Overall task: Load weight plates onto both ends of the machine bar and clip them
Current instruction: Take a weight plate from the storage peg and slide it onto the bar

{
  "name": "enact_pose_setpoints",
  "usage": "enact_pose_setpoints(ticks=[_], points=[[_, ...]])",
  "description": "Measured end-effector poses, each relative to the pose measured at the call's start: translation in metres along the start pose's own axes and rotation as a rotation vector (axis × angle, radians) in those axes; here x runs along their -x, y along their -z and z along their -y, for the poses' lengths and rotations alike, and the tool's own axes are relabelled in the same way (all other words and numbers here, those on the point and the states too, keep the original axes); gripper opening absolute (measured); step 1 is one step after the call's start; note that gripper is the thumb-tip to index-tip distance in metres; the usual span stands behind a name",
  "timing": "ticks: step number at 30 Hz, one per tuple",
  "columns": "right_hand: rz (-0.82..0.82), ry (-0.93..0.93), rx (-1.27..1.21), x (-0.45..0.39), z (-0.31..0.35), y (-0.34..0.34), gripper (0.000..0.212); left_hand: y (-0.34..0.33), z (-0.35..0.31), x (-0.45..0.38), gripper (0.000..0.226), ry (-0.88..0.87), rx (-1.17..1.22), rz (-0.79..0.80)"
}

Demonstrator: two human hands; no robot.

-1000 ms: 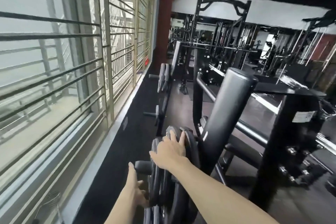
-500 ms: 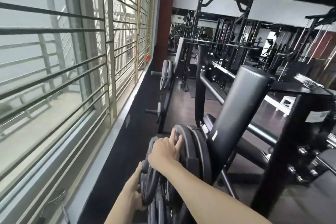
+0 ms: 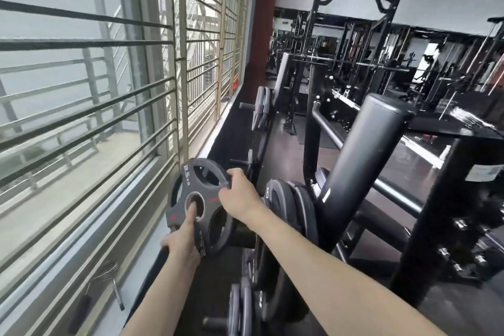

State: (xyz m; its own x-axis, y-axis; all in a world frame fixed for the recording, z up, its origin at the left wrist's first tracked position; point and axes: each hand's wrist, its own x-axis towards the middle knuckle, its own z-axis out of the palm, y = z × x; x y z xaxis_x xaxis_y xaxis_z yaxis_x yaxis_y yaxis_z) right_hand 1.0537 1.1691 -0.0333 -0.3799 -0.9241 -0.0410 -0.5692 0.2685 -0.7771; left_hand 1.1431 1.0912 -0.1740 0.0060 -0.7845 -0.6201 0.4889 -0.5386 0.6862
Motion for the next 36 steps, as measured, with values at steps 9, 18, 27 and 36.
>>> enact_pose_setpoints(ticks=[9, 18, 27, 36], points=[[-0.403, 0.015, -0.575, 0.106, -0.03, 0.118, 0.048, -0.058, -0.031, 0.159, 0.082, -0.405, -0.082, 0.281], [-0.893, -0.21, -0.678, 0.299, -0.145, 0.258, 0.092, -0.101, 0.105, 0.38, 0.065, -0.577, -0.27, 0.728], [-1.069, -0.283, -0.424, 0.515, -0.256, 0.41, 0.049, -0.116, 0.3, 0.567, 0.05, -0.338, -0.298, 0.91], [-1.094, -0.47, -0.498, 0.581, -0.348, 0.43, 0.043, -0.105, 0.367, 0.641, 0.038, -0.308, -0.487, 0.915]])
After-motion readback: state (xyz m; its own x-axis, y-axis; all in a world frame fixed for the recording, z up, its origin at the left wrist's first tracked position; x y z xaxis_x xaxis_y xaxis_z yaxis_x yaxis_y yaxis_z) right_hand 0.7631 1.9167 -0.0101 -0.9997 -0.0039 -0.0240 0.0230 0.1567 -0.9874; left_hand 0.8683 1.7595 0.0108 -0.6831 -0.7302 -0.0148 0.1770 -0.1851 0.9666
